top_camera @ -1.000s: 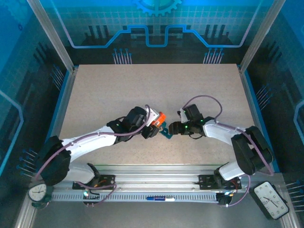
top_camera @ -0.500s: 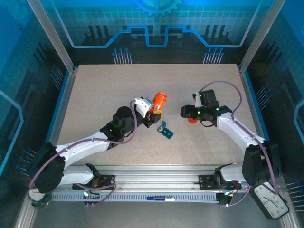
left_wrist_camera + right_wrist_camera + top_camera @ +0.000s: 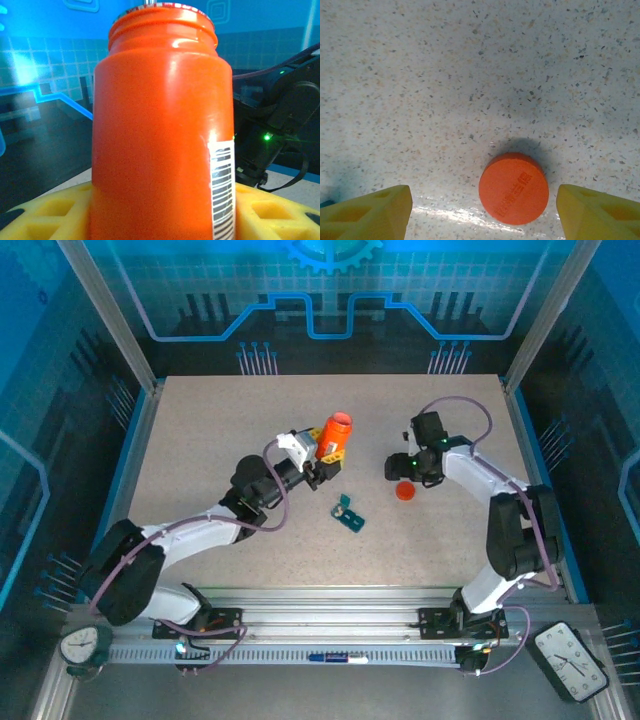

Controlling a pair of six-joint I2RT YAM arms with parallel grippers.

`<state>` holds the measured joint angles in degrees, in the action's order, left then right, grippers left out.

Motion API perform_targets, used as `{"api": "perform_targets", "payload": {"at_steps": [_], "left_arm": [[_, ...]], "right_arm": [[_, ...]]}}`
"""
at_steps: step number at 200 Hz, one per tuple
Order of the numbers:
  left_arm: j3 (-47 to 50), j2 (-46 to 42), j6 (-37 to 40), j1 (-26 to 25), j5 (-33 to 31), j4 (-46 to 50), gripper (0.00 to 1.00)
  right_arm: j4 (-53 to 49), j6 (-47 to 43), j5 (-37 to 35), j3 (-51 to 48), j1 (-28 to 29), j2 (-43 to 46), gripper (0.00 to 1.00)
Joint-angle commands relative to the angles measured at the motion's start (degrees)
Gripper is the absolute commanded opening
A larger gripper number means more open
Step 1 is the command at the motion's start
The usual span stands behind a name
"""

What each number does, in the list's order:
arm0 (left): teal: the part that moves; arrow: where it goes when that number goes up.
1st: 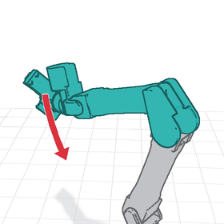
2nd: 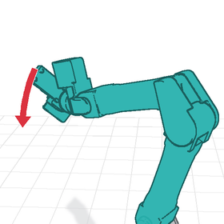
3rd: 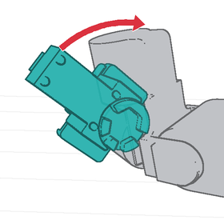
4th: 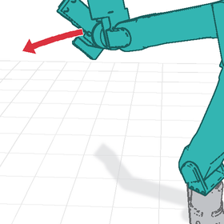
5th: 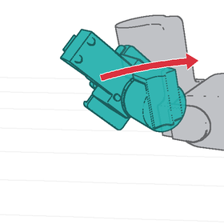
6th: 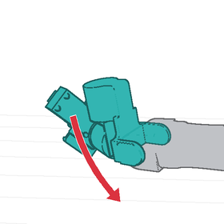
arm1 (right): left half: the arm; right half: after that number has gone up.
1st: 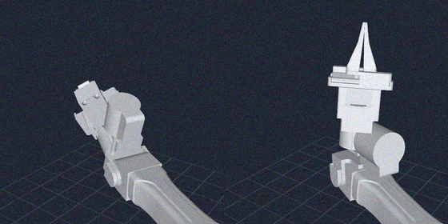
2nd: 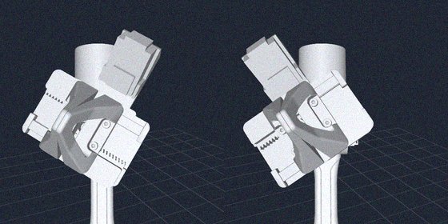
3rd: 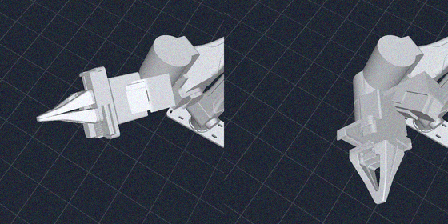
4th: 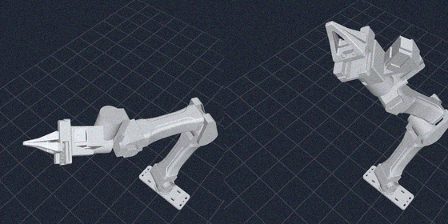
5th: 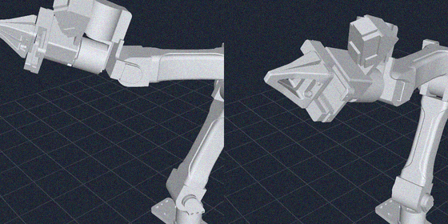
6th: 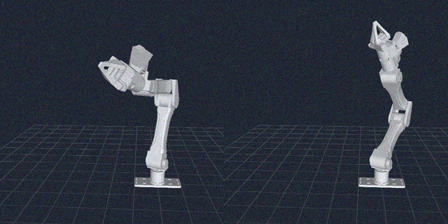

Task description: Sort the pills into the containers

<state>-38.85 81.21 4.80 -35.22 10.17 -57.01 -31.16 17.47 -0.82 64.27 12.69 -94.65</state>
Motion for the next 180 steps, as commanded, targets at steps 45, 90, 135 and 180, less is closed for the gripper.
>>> {"api": "perform_targets", "payload": {"at_steps": [45,90,135,180], "left_arm": [[-2.8,5.9,-0.3,3.8,5.5,-10.1,0.0],[-3.7,10.2,-2.7,5.8,7.9,-13.0,0.0],[-3.5,13.2,-5.2,6.9,8.5,-17.3,0.0],[-3.7,14.5,-5.5,7.0,9.2,-17.5,0.0]], "right_arm": [[-4.1,-2.5,-1.8,2.4,0.4,-6.1,0.77],[-4.0,-2.5,-1.8,2.0,1.3,-9.1,0.73],[-3.9,-2.9,-2.9,1.5,1.7,-10.4,0.7],[-3.6,-3.1,-3.5,1.5,1.7,-11.6,0.64]]}}
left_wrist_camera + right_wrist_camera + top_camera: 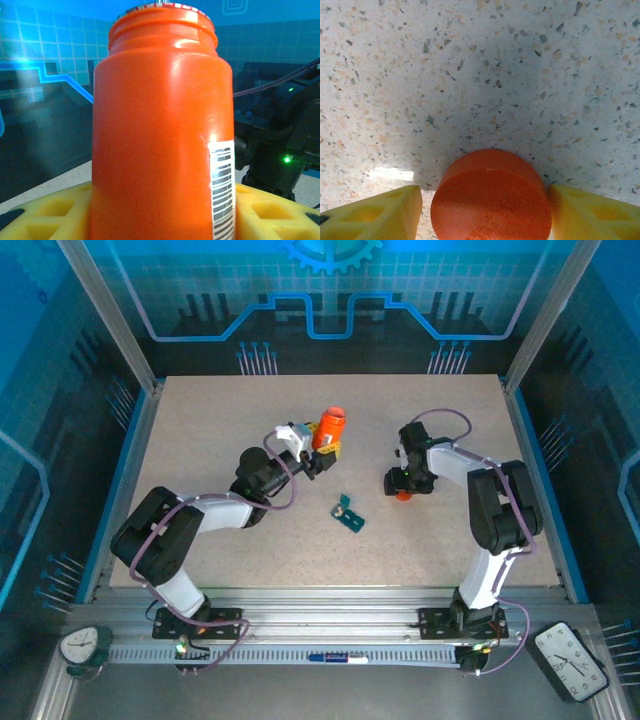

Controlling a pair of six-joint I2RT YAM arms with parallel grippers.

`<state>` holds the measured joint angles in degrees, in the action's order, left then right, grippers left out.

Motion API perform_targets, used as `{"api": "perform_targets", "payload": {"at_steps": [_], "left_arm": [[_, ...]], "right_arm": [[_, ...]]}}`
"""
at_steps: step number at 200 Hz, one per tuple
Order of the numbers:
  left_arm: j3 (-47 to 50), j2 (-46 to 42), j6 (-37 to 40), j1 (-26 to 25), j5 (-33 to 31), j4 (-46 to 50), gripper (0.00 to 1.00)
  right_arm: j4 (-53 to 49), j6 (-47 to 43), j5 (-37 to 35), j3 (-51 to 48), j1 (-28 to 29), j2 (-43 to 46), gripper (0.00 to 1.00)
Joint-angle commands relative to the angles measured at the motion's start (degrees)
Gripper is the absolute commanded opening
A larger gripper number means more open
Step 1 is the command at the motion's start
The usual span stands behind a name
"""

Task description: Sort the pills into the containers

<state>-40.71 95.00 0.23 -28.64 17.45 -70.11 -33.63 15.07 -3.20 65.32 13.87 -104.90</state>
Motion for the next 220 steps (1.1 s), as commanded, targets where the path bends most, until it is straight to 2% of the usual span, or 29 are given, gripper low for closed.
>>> {"api": "perform_targets", "payload": {"at_steps": [1,45,65,125,220], "left_arm": [[-1.9,0.7,-0.9,0.4,2.0,-4.4,0.0],[-2.8,2.3,-1.2,0.8,3.4,-4.1,0.0],[-3.8,3.8,-1.2,1.0,4.4,-3.7,0.0],[-9.5,12.1,0.1,1.7,6.3,-5.0,0.0],[-17.2,23.7,10.5,2.1,8.5,-4.4,0.0]], "right_arm": [[-1.1,-0.7,-1.2,0.4,0.5,-1.3,0.64],[-1.2,-0.9,-0.8,0.9,0.5,-0.8,0.49],[-1.6,-0.8,-0.2,1.8,0.5,0.3,0.46],[-5.4,0.2,5.3,11.3,0.2,3.4,0.44],[-12.3,1.7,16.7,31.3,-3.1,0.3,0.42]]}}
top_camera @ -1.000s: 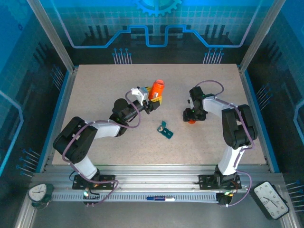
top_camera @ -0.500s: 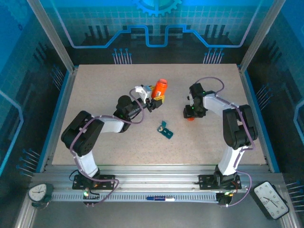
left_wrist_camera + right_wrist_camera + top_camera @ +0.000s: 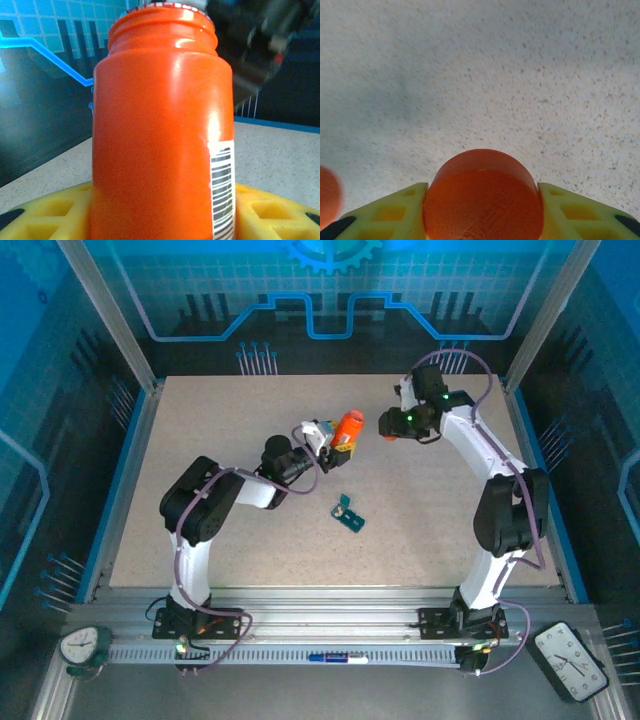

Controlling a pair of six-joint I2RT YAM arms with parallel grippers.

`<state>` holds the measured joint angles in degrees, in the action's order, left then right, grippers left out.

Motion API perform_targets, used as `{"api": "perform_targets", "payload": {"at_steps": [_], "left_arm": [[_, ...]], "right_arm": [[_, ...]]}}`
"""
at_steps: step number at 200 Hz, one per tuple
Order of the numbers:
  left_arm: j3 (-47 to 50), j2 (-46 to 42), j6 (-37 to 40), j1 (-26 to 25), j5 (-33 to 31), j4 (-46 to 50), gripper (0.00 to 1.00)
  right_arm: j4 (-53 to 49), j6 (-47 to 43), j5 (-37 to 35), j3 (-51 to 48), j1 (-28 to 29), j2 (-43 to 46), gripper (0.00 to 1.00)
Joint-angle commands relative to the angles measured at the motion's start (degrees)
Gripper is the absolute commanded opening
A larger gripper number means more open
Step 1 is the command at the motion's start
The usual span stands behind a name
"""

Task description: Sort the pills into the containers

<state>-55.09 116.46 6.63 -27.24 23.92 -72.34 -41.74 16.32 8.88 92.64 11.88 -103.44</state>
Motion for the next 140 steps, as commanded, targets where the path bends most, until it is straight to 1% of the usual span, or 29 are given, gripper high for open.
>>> {"api": "perform_targets", "payload": {"at_steps": [1,55,140], "left_arm": [[-2.9,2.4,4.2,0.7,2.0,-2.2,0.0],[-5.5,7.0,6.3,0.8,3.4,-1.1,0.0],[-7.0,9.2,8.4,0.8,5.6,0.5,0.0]], "right_arm": [[-4.2,0.5,4.8,4.1,-1.1,-1.1,0.42],[-7.0,-1.2,11.0,9.6,-2.8,-3.4,0.41],[-12.8,-8.3,21.9,15.0,-3.3,-7.5,0.4]]}}
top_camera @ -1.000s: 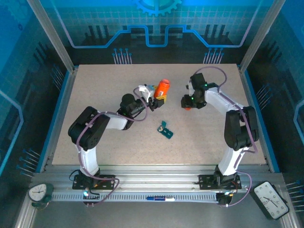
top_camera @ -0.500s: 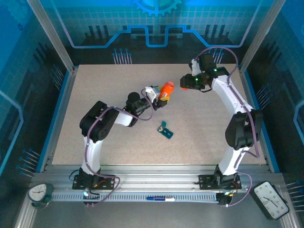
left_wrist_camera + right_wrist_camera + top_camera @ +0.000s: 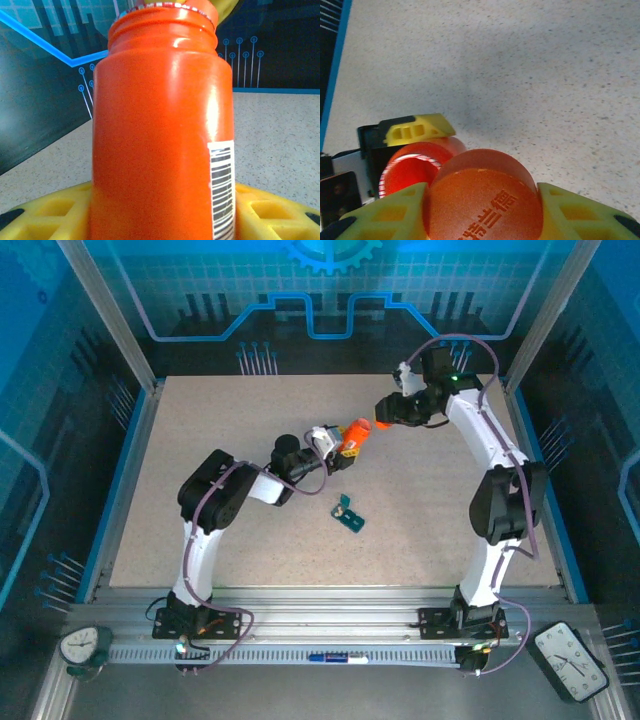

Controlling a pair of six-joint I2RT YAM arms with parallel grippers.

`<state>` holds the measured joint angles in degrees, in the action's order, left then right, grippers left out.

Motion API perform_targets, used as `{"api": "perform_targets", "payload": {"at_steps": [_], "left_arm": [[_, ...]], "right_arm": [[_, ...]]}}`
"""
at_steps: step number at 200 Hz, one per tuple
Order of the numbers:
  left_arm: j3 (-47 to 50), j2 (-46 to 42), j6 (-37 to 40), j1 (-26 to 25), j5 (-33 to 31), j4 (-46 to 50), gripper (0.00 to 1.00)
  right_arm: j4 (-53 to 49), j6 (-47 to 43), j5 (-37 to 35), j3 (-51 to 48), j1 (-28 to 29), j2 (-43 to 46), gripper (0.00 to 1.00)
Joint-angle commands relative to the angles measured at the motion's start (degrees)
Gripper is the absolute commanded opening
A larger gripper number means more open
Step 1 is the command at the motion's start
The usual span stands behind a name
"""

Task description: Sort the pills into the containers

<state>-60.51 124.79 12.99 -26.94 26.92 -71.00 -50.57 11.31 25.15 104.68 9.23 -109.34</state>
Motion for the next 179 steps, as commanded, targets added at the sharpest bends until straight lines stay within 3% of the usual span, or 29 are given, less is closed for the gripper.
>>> {"api": "perform_targets", "payload": {"at_steps": [1,179], "left_arm": [[-1.6,0.9,2.1,0.5,2.6,-0.8,0.0],[-1.7,0.3,2.3,0.3,5.5,-0.1,0.0]], "right_arm": [[-4.1,-3.3,5.8,3.0,-0.6,-1.7,0.4],[-9.6,-8.4,7.9,5.5,3.5,-6.5,0.4]]}}
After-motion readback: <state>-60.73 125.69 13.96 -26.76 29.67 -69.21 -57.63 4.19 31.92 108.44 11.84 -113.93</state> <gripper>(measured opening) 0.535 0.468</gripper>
